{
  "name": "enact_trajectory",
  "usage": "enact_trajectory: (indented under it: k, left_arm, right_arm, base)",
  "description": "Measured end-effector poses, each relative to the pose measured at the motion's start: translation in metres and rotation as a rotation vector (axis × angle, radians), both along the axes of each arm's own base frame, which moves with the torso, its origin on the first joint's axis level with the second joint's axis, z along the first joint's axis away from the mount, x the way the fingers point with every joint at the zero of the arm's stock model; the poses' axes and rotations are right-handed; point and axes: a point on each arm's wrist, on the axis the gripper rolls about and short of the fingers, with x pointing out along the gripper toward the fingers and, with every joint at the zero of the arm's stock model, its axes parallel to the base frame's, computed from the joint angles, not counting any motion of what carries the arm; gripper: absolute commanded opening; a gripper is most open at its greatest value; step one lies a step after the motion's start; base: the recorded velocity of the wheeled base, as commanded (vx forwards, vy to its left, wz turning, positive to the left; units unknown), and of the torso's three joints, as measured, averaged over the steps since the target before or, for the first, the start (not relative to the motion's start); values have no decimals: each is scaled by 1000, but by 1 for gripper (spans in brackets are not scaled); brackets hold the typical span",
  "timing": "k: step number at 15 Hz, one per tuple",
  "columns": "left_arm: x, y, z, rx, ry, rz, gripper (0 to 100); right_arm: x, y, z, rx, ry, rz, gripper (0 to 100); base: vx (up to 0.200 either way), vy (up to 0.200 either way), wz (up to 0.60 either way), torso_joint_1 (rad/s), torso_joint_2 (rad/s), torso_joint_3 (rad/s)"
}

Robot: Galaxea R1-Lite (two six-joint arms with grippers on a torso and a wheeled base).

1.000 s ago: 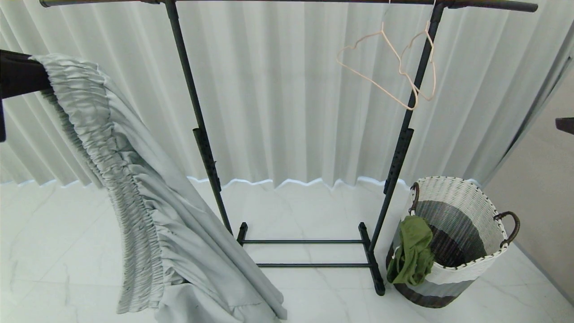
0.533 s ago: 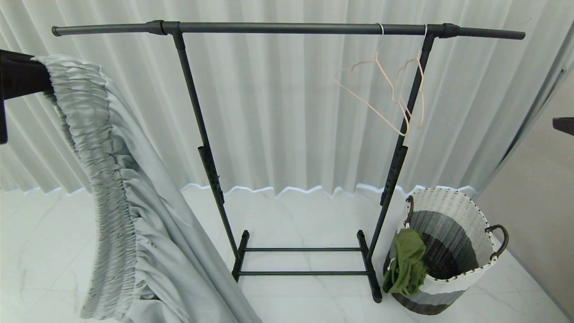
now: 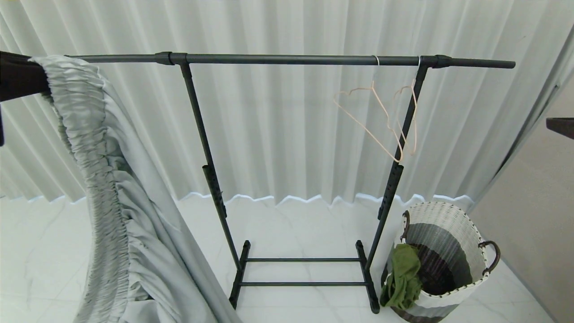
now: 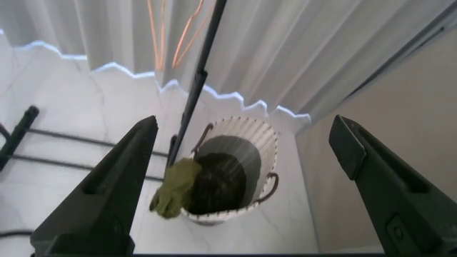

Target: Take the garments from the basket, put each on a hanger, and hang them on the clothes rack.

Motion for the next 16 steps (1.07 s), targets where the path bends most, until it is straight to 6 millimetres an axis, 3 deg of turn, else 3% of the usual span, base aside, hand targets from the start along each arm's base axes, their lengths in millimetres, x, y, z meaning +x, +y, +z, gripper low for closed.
enact_trajectory:
  k: [9,16]
  left_arm:
    - [1,-1,-1,1,5,0,0]
    - [2,-2,-6,13,20,0,0]
  right_arm:
    - [3,1,-4,-6,18,2,100]
    - [11,5,-21,4,72,-7,100]
  base:
    - [200,0,0,14,-9,-8]
    - [171,0,0,3,3,2]
